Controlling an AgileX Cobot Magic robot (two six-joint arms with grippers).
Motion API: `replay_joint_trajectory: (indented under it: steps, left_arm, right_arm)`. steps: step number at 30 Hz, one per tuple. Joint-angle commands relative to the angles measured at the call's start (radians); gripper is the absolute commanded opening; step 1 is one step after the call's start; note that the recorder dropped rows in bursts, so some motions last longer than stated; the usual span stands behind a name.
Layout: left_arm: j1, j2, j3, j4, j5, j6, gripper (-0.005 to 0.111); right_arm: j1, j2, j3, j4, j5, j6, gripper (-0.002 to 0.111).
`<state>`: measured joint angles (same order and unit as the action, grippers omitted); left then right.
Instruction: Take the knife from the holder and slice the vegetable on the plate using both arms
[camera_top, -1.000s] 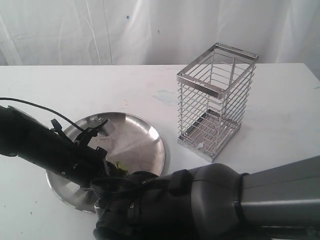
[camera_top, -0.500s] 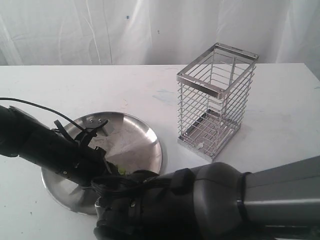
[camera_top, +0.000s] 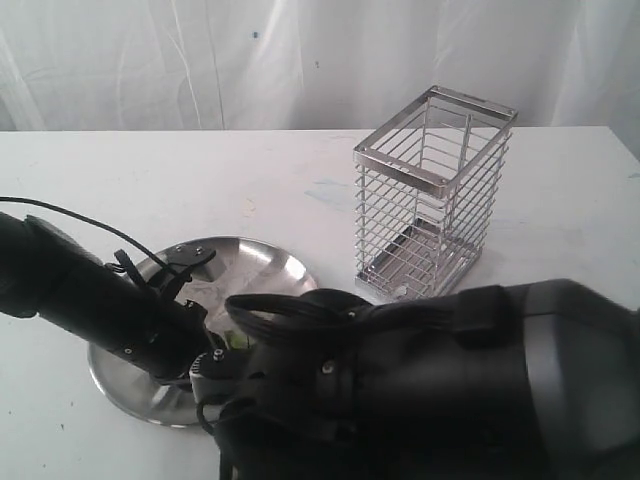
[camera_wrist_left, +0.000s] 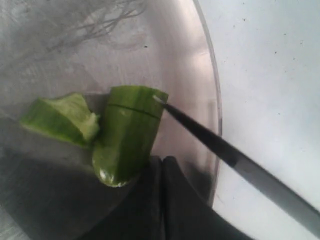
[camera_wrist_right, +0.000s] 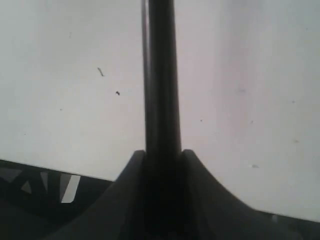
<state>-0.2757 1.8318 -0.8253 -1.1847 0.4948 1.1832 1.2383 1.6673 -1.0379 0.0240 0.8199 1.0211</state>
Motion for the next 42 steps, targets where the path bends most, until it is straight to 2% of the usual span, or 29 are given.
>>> replay_joint_trajectory:
  steps: [1, 2, 4, 7, 11, 13, 19, 21, 28, 33, 35, 40, 42]
  left_arm:
    - [-0.005, -0.062, -0.017, -0.004, 0.013, -0.006, 0.0]
    - [-0.005, -0.091, -0.02, 0.006, 0.002, -0.006, 0.0]
    - [-0.005, -0.15, -0.02, 0.07, -0.013, -0.006, 0.0]
    - [-0.005, -0.235, -0.02, 0.248, -0.024, 0.034, 0.0]
    - [-0.005, -0.184, -0.02, 0.275, -0.006, 0.1, 0.002]
    - [-0.005, -0.165, -0.02, 0.275, 0.006, 0.133, 0.011]
    - [-0.041, -0.147, -0.02, 0.24, -0.034, 0.269, 0.053]
    - [-0.068, -0.131, -0.02, 0.222, -0.069, 0.298, 0.058]
    - [-0.133, -0.072, -0.02, 0.222, -0.254, 0.319, 0.058]
    - [-0.133, -0.035, -0.024, 0.222, -0.27, 0.319, 0.056]
    - [-0.133, -0.026, -0.024, 0.222, -0.263, 0.319, 0.049]
    - [-0.133, -0.056, -0.024, 0.222, -0.263, 0.314, 0.016]
    - [-0.133, -0.087, -0.024, 0.222, -0.272, 0.312, 0.007]
  right_arm:
    - [-0.004, -0.03, 0.002, -0.153, 0.048, 0.088, 0.0]
    - [-0.006, -0.038, 0.002, -0.251, 0.11, 0.139, 0.0]
    - [-0.039, -0.054, 0.002, -0.275, 0.14, 0.116, 0.0]
    - [-0.151, -0.12, 0.002, -0.2, 0.121, -0.128, 0.0]
    - [-0.328, -0.23, 0.002, -0.155, 0.136, -0.368, 0.0]
    - [-0.355, -0.259, 0.002, -0.155, 0.15, -0.397, 0.0]
    - [-0.365, -0.289, 0.002, -0.155, 0.151, -0.419, 0.0]
    - [-0.365, -0.289, 0.002, -0.154, 0.146, -0.419, 0.0]
    - [-0.365, -0.289, 0.003, -0.153, 0.145, -0.419, 0.0]
    - [-0.365, -0.289, 0.003, -0.151, 0.141, -0.417, 0.0]
    - [-0.365, -0.289, 0.003, -0.151, 0.136, -0.417, 0.0]
    - [-0.365, -0.289, 0.003, -0.153, 0.105, -0.417, 0.0]
    - [-0.365, -0.289, 0.003, -0.153, 0.079, -0.417, 0.0]
